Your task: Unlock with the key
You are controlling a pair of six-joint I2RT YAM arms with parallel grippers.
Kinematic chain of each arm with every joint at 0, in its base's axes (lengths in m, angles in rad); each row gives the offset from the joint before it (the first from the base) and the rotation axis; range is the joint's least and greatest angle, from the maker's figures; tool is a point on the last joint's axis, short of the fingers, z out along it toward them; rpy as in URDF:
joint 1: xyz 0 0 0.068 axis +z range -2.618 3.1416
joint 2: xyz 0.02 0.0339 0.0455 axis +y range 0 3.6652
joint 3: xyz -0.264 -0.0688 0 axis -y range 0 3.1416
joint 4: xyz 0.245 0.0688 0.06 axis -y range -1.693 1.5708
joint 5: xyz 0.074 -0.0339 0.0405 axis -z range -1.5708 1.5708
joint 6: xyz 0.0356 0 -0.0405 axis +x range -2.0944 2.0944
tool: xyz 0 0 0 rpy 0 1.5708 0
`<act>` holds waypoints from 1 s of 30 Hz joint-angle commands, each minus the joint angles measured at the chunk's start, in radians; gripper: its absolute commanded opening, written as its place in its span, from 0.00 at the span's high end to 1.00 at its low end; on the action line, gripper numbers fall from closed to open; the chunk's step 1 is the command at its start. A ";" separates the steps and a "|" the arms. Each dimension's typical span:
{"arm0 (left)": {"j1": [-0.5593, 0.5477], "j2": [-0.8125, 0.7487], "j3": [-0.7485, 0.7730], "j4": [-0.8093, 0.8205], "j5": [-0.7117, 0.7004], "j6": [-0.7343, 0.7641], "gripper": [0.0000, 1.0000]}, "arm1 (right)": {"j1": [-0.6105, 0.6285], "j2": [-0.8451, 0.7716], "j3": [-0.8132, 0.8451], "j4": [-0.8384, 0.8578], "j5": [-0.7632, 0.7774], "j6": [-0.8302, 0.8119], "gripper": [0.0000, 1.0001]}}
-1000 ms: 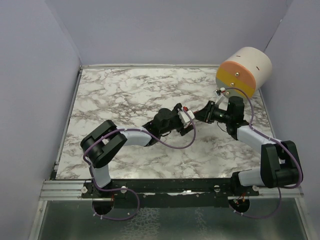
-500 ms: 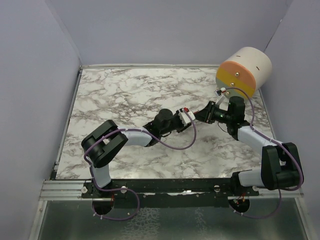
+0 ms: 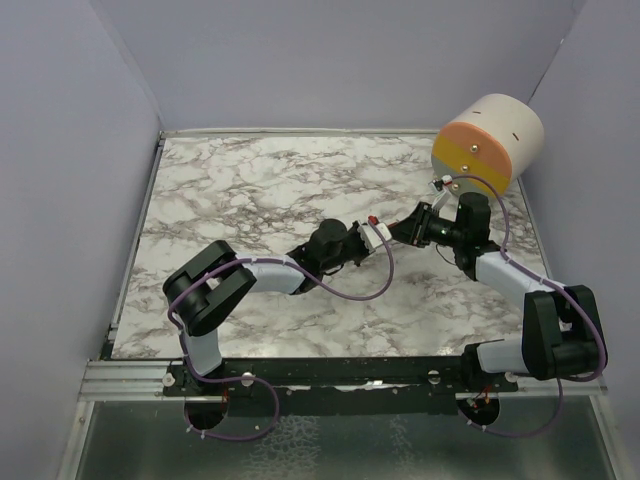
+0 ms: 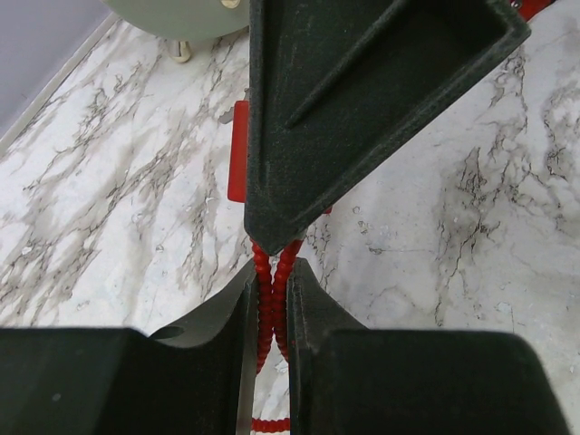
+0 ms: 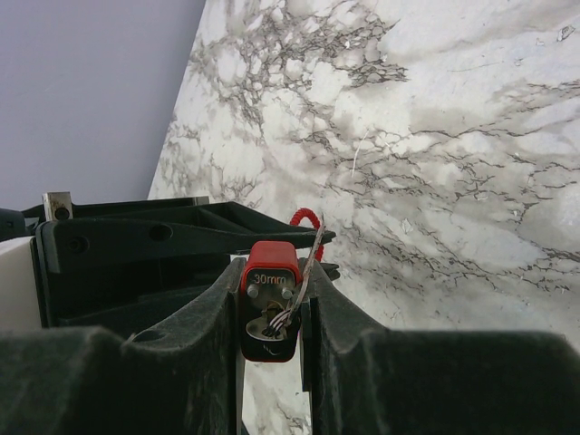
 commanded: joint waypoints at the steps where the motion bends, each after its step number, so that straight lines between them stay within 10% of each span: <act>1: 0.004 -0.034 -0.013 0.035 -0.064 -0.004 1.00 | -0.004 -0.013 0.021 -0.011 -0.008 -0.007 0.99; 4: 0.003 -0.039 -0.020 0.034 -0.074 -0.006 0.94 | -0.005 -0.009 0.025 -0.011 -0.008 -0.008 0.99; 6: 0.004 -0.044 -0.024 0.035 -0.078 -0.011 0.67 | -0.005 -0.009 0.028 -0.011 -0.009 -0.008 0.99; 10: 0.004 -0.049 -0.031 0.034 -0.086 -0.014 0.42 | -0.004 -0.008 0.028 -0.012 -0.010 -0.008 0.99; 14: 0.004 -0.054 -0.034 0.033 -0.094 -0.012 0.47 | -0.004 -0.008 0.031 -0.014 -0.009 -0.008 0.99; 20: 0.004 -0.054 -0.040 0.033 -0.102 -0.009 0.89 | -0.005 -0.010 0.033 -0.018 -0.008 -0.011 0.99; 28: 0.005 -0.055 -0.046 0.033 -0.120 -0.011 0.96 | -0.006 -0.010 0.037 -0.020 -0.005 -0.013 0.99; 30: 0.005 -0.058 -0.049 0.033 -0.124 -0.012 0.85 | -0.006 -0.011 0.036 -0.023 -0.003 -0.014 0.99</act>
